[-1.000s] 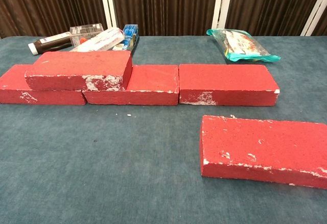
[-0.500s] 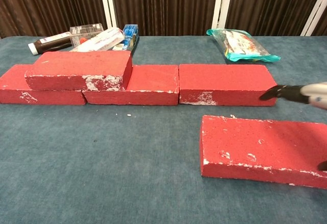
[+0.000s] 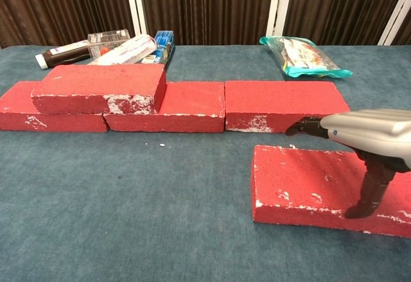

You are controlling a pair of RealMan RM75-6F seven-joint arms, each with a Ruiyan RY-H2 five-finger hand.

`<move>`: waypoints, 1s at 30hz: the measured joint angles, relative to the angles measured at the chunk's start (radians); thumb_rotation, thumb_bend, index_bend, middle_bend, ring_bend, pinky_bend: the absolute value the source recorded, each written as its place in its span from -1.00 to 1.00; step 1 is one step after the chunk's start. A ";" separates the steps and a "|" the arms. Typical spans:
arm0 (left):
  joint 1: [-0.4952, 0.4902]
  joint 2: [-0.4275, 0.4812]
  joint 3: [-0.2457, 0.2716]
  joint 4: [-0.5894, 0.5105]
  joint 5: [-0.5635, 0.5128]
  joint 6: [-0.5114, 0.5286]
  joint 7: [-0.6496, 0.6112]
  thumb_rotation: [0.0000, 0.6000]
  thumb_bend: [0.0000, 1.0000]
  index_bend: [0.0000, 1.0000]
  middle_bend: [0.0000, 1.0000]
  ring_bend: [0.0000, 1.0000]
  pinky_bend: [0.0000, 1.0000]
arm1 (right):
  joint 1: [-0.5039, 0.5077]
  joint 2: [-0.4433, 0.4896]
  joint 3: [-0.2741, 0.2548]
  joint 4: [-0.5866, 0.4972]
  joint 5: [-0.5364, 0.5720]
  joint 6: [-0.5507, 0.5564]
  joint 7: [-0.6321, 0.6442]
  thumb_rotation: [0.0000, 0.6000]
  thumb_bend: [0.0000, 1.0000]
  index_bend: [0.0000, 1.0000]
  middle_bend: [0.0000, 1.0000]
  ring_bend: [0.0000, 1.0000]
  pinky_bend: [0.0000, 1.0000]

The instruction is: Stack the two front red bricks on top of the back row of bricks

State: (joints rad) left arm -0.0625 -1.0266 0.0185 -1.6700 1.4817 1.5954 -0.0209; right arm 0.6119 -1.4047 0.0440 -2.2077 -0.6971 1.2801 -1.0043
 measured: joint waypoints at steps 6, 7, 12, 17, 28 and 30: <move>0.004 -0.001 -0.007 -0.004 0.001 -0.012 0.009 1.00 -0.60 -1.00 -1.00 -1.00 -0.96 | 0.015 -0.012 -0.012 0.021 0.018 0.022 0.012 1.00 -1.00 -1.00 -1.00 -1.00 -1.00; 0.004 -0.001 -0.007 -0.005 0.000 -0.016 0.010 1.00 -0.60 -1.00 -1.00 -1.00 -0.96 | 0.016 -0.012 -0.012 0.023 0.023 0.023 0.015 1.00 -1.00 -1.00 -1.00 -1.00 -1.00; 0.004 0.002 -0.008 -0.014 0.008 -0.028 -0.003 1.00 -0.60 -1.00 -1.00 -1.00 -0.96 | 0.030 -0.010 -0.015 0.045 0.047 0.018 0.031 1.00 -1.00 -1.00 -1.00 -1.00 -1.00; 0.007 -0.001 -0.012 -0.017 0.007 -0.029 0.042 1.00 -0.60 -1.00 -1.00 -1.00 -0.96 | 0.040 -0.013 -0.021 0.063 0.057 0.011 0.053 1.00 -1.00 -1.00 -1.00 -1.00 -1.00; 0.017 -0.003 -0.033 -0.028 -0.011 -0.037 0.043 1.00 -0.60 -1.00 -1.00 -1.00 -0.96 | 0.046 -0.012 -0.036 0.053 0.019 0.013 0.097 1.00 -1.00 -1.00 -1.00 -1.00 -1.00; 0.019 -0.003 -0.035 -0.028 -0.011 -0.036 0.041 1.00 -0.60 -1.00 -1.00 -1.00 -0.96 | 0.047 -0.010 -0.045 0.043 0.015 0.015 0.097 1.00 -1.00 -1.00 -1.00 -1.00 -1.00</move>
State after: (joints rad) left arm -0.0430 -1.0292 -0.0161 -1.6977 1.4712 1.5595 0.0203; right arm 0.6586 -1.4149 -0.0008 -2.1650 -0.6824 1.2952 -0.9072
